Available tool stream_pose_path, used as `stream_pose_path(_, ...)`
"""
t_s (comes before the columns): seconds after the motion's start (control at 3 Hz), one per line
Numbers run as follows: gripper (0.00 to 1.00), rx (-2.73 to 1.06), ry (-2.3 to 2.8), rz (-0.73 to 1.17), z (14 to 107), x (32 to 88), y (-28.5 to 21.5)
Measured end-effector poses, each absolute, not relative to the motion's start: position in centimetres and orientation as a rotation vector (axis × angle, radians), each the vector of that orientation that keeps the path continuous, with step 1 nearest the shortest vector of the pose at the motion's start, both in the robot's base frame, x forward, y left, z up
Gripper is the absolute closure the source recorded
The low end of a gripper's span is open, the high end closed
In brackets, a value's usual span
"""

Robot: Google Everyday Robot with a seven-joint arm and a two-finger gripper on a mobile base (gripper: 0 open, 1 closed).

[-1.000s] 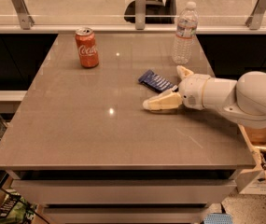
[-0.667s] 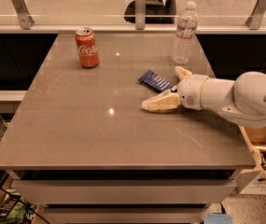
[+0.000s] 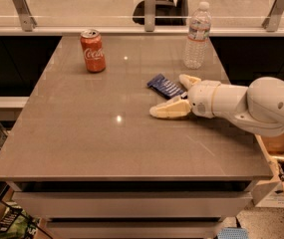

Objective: Pick rxbar blueberry

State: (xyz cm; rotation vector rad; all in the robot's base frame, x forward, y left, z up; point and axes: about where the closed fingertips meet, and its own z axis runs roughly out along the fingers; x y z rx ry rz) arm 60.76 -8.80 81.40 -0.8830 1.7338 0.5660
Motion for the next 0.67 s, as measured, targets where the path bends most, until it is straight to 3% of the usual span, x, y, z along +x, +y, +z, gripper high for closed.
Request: stream_pose_path(0.67, 0.64, -0.888, 1.731, 0.57, 81.46, 60.74, -8.44)
